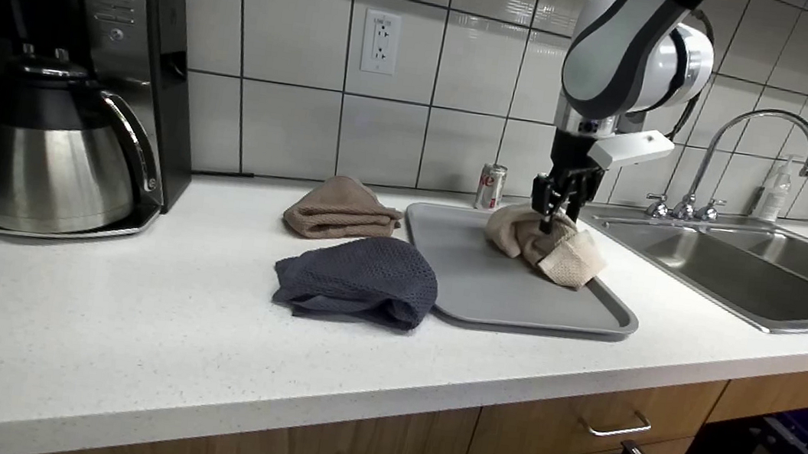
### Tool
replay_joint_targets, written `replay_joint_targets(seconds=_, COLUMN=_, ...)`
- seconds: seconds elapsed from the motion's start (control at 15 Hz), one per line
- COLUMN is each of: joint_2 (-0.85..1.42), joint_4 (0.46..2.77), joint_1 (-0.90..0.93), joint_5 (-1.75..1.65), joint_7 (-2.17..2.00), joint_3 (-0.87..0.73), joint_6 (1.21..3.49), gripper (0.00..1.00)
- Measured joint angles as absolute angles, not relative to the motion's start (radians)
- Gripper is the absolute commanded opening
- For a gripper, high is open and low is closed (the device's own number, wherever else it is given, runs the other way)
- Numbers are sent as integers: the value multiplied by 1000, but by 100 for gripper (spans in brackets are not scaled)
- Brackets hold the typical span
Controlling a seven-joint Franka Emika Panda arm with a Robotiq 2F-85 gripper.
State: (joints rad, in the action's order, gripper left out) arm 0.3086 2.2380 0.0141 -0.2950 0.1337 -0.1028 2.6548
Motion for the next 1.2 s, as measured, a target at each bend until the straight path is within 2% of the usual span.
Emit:
replay_joint_targets(seconds=0.07, joint_2=295, joint_4=2244, joint_1=14, joint_5=-295, joint_7=134, joint_3=-102, joint_6=2655, gripper=99)
replay_joint_targets(seconds=0.13, joint_2=278, joint_4=2254, joint_1=14, joint_5=-295, joint_7=134, joint_3=-102, joint_6=2655, gripper=100)
replay_joint_targets(seconds=0.47, joint_2=144, joint_4=2352, joint_1=14, joint_5=-295, joint_7=137, joint_3=-92, joint_6=2654, gripper=100)
replay_joint_targets(seconds=1.2, joint_2=167, joint_4=2345, joint_1=12, joint_5=-295, joint_7=136, joint_3=-91, joint_6=2655, gripper=100)
